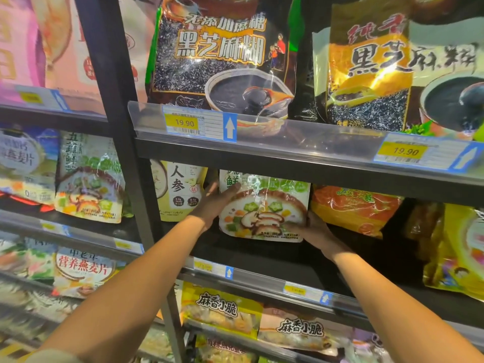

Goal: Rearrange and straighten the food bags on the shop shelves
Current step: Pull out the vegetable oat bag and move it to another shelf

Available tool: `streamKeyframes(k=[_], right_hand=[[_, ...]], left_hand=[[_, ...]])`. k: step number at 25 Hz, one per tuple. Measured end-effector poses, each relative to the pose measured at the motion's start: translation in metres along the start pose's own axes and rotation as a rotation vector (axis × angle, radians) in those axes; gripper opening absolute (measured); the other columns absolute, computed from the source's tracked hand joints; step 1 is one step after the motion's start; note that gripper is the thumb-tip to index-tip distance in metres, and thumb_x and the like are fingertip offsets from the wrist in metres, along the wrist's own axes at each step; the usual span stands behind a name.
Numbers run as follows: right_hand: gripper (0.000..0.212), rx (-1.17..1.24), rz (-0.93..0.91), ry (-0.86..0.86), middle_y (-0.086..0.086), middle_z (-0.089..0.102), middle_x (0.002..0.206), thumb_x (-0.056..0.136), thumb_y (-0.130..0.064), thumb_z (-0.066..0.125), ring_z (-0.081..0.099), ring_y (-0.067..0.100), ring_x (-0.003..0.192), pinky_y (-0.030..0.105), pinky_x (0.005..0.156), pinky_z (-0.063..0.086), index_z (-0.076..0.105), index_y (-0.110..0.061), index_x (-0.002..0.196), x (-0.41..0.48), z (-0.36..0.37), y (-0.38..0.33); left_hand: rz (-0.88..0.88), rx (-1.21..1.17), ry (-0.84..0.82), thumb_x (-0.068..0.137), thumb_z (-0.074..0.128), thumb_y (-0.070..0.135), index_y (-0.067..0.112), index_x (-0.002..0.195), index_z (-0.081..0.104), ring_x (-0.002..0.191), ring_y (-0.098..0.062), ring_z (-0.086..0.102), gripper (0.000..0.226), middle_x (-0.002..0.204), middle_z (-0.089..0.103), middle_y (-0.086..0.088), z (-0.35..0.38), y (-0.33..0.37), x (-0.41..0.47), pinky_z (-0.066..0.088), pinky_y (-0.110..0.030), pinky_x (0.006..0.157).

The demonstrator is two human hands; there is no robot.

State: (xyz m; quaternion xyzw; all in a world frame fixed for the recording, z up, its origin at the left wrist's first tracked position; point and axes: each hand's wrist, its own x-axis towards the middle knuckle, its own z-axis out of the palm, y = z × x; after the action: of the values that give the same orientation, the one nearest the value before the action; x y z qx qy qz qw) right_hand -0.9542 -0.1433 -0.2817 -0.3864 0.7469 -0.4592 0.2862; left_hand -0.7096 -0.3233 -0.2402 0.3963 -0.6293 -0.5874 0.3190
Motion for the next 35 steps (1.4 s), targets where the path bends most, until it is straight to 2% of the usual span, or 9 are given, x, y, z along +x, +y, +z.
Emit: streamKeyframes(k=[5,10,15,17,19,23,28,32,35], right_hand=[[0.071,0.096,-0.019,0.015,-0.005,0.076,0.119,0.070,-0.045,0.090,0.075,0.016,0.105,0.046,0.093,0.061,0.059,-0.031,0.132,0.013,0.001,0.000],[0.051,0.139,-0.028,0.028,-0.001,0.075,0.119,0.084,-0.034,0.084,0.073,0.016,0.103,0.041,0.091,0.061,0.061,-0.028,0.129,0.013,0.002,-0.002],[0.053,0.228,-0.045,0.018,-0.003,0.076,0.120,0.081,-0.048,0.082,0.073,0.019,0.108,0.049,0.100,0.058,0.064,-0.031,0.129,0.004,0.001,-0.011],[0.057,0.271,-0.063,0.042,-0.004,0.076,0.121,0.076,-0.055,0.083,0.071,0.018,0.112,0.048,0.104,0.055,0.067,-0.032,0.126,-0.006,-0.003,-0.019],[0.061,0.331,-0.072,0.041,-0.007,0.075,0.124,0.071,-0.061,0.084,0.068,0.018,0.119,0.048,0.110,0.049,0.067,-0.035,0.124,-0.019,-0.008,-0.025],[0.057,0.350,-0.038,0.053,-0.010,0.064,0.132,0.084,-0.052,0.078,0.056,0.019,0.130,0.040,0.110,0.039,0.057,-0.034,0.134,-0.053,-0.013,-0.038],[0.087,0.308,0.088,0.164,-0.003,0.060,0.141,0.071,-0.063,0.082,0.054,0.027,0.133,0.041,0.109,0.041,0.054,-0.025,0.145,-0.099,-0.011,-0.053],[0.125,0.281,0.170,0.217,0.001,0.067,0.135,0.039,-0.080,0.089,0.065,0.025,0.121,0.052,0.108,0.050,0.057,-0.013,0.140,-0.139,-0.018,-0.045],[0.099,0.209,0.147,0.233,-0.005,0.065,0.133,0.062,-0.079,0.080,0.063,0.018,0.117,0.043,0.101,0.048,0.057,-0.021,0.139,-0.180,-0.012,-0.052]], left_hand=[[0.028,-0.066,-0.051,0.077,0.081,0.055,0.026,0.152,0.043,0.109,-0.014,0.073,0.088,0.141,0.065,-0.002,0.001,0.001,-0.002,0.058,-0.045,0.098],[0.044,-0.083,-0.019,0.089,0.076,0.042,0.030,0.140,0.058,0.100,-0.015,0.076,0.055,0.133,0.069,-0.004,0.005,0.002,-0.001,0.064,-0.032,0.077],[0.044,-0.105,0.050,0.087,0.073,0.055,0.031,0.136,0.060,0.109,-0.014,0.071,0.057,0.131,0.069,0.003,0.008,0.008,-0.005,0.058,-0.037,0.094],[0.005,-0.098,0.071,0.070,0.074,0.075,0.027,0.144,0.053,0.108,-0.019,0.073,0.091,0.133,0.068,-0.003,0.007,0.009,-0.001,0.058,-0.043,0.097],[-0.005,-0.068,0.053,0.066,0.070,0.080,0.021,0.147,0.048,0.101,-0.023,0.075,0.102,0.126,0.073,-0.007,0.006,0.016,-0.004,0.059,-0.046,0.094],[-0.014,-0.042,0.079,0.093,0.068,0.052,0.015,0.135,0.058,0.084,-0.016,0.073,0.056,0.116,0.075,-0.007,0.006,0.030,-0.026,0.057,-0.029,0.071],[0.021,-0.075,0.052,0.063,0.072,0.077,0.017,0.143,0.056,0.123,-0.033,0.063,0.101,0.142,0.064,-0.009,0.003,0.032,-0.046,0.050,-0.050,0.108],[-0.004,-0.051,-0.013,0.090,0.069,0.055,0.013,0.152,0.043,0.135,-0.034,0.052,0.079,0.151,0.052,-0.010,0.004,0.045,-0.080,0.043,-0.047,0.112],[-0.059,-0.122,-0.057,0.087,0.074,0.054,0.011,0.138,0.052,0.120,-0.026,0.055,0.071,0.134,0.059,0.002,0.001,0.041,-0.103,0.043,-0.038,0.104]])
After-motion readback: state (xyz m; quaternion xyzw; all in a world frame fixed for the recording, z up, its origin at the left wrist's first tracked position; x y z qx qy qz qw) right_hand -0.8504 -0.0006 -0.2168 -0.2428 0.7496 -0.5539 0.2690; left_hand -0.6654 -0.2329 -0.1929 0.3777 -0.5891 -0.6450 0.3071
